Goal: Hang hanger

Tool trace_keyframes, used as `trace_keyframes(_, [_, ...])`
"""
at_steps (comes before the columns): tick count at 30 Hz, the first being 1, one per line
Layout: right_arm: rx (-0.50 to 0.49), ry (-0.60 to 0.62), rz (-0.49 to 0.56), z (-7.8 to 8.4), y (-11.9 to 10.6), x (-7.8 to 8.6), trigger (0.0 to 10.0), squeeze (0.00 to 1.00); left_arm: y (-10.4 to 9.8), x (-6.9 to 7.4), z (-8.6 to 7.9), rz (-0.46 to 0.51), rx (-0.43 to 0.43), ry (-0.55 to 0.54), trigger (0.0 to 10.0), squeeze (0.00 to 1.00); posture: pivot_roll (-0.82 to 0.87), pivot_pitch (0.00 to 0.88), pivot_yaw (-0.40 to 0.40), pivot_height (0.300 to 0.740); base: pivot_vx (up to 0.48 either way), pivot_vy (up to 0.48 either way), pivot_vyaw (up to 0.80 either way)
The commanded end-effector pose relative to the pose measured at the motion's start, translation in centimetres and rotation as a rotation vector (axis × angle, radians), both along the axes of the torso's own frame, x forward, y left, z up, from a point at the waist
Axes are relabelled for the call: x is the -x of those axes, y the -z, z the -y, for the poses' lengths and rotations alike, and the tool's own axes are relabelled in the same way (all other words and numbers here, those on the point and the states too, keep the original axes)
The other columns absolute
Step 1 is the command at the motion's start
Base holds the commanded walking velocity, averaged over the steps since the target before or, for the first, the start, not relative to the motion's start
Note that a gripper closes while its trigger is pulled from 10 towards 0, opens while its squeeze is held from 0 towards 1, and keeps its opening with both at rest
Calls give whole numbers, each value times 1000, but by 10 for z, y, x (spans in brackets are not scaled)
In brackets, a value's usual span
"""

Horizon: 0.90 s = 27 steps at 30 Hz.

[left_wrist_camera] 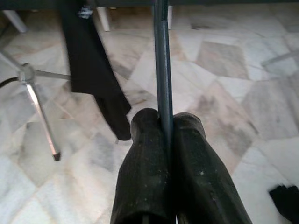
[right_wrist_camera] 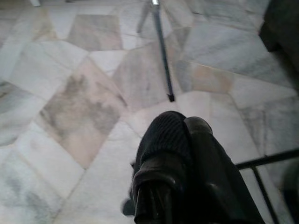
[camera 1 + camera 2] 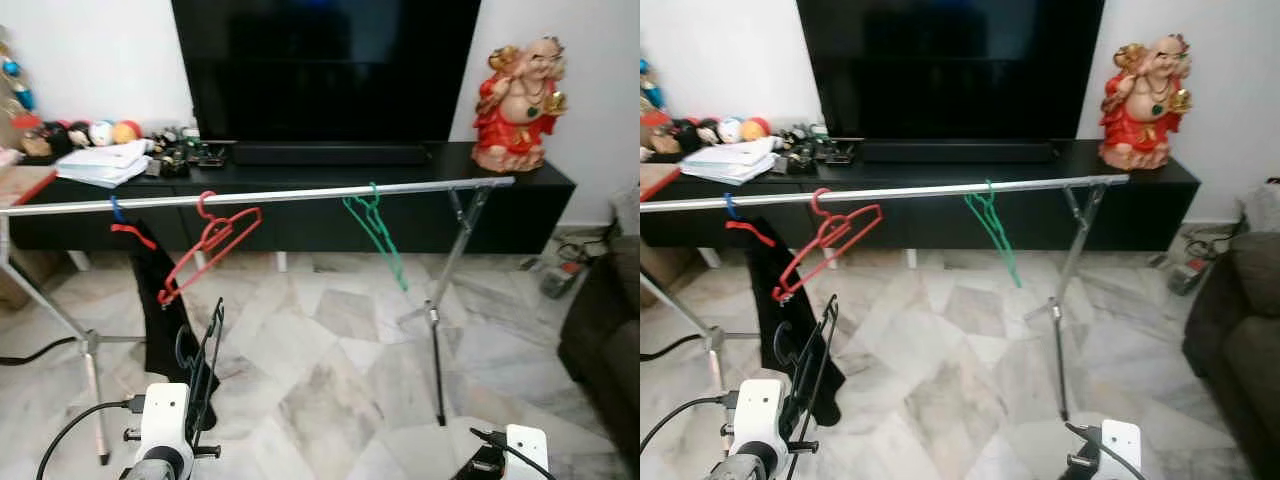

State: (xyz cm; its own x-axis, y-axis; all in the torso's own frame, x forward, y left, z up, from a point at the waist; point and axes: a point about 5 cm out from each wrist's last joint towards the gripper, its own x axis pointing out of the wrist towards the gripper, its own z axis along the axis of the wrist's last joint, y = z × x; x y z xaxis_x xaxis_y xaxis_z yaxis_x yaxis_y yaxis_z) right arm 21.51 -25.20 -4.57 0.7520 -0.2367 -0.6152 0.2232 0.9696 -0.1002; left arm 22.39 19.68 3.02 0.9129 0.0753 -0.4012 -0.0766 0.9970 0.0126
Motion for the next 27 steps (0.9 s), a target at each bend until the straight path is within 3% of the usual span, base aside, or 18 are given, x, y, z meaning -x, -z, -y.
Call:
trace_keyframes(1, [-12, -14, 39, -6, -5, -10, 10000, 0, -2, -1, -6, 2, -17, -16, 10000, 0, 43, 0, 5, 740, 0, 480, 0])
trace_keyframes(20, [-22, -33, 60, -8, -8, -14, 10000, 0, -2, -2, -7, 9, -15, -24, 10000, 0, 43, 0, 5, 740, 0, 476, 0])
trace_keyframes(27, [-20, -32, 63, -6, -9, -14, 10000, 0, -1, -1, -11, 11, -33, -29, 10000, 0, 40, 0, 6, 740, 0, 135, 0])
